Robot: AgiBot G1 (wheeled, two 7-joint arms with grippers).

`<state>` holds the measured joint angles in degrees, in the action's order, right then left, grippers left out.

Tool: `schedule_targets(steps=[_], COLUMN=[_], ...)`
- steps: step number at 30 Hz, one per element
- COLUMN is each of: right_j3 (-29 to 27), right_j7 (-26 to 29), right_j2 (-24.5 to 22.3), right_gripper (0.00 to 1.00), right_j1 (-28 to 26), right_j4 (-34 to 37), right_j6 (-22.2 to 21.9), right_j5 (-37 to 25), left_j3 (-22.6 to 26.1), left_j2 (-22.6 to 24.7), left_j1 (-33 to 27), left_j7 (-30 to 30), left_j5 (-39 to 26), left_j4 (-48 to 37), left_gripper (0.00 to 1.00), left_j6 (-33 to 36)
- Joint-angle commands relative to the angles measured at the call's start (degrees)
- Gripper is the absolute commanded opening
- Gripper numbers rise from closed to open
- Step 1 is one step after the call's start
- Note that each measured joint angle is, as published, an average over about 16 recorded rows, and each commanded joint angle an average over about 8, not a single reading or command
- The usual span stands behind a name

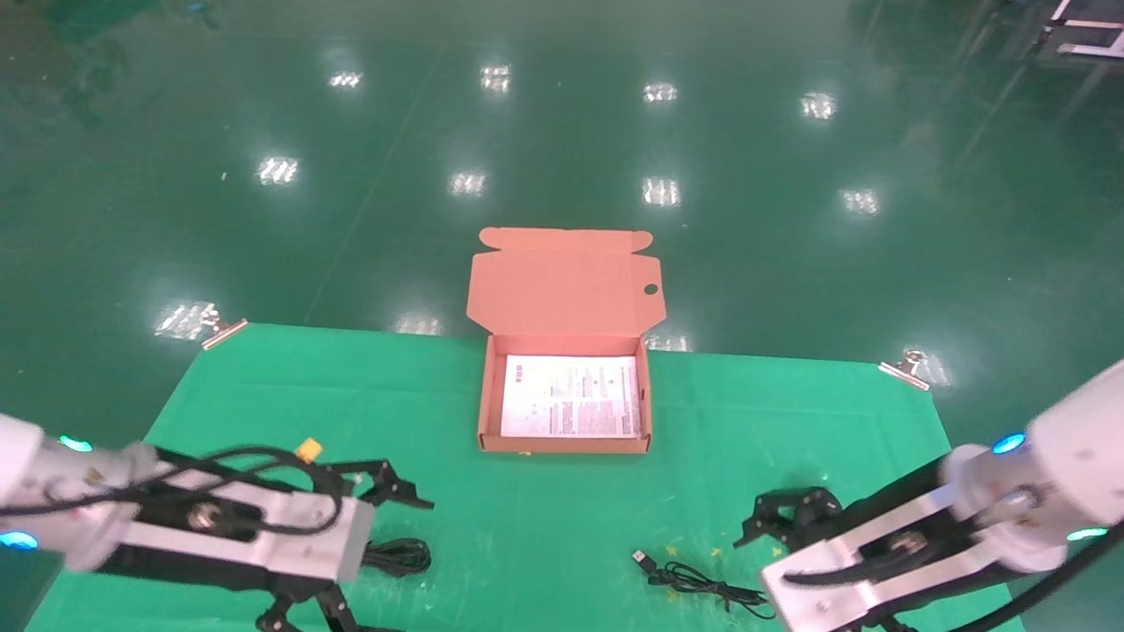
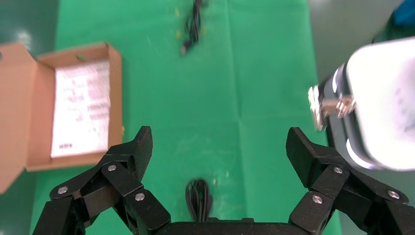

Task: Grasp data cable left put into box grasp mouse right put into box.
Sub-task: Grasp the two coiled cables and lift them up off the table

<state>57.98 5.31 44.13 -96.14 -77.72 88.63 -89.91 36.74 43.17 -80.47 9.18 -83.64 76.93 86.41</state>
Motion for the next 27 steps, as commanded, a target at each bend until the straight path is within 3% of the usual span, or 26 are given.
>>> schedule_targets(steps=[1, 16, 27], right_j3=[2.3, 8.2, 9.8], right_j7=[0.0, 7.0, 12.2], right_j2=[0.9, 4.8, 7.5], right_gripper=[1.00, 1.00, 1.00], right_j1=[-0.8, 6.6, 11.4], right_j4=[0.0, 0.4, 3.1], right_j6=[-0.4, -12.0, -17.9], right_j5=[-2.0, -17.5, -23.6], left_j3=[1.2, 7.7, 10.2], left_j2=[0.8, 6.4, 12.1], left_j1=[-0.3, 4.1, 3.8], left_j7=[-0.8, 1.2, -0.6], left_j5=[-2.3, -20.3, -27.7], left_j4=[0.0, -3.3, -16.5], left_gripper=[1.00, 1.00, 1.00], left_j6=[-0.5, -9.9, -15.3])
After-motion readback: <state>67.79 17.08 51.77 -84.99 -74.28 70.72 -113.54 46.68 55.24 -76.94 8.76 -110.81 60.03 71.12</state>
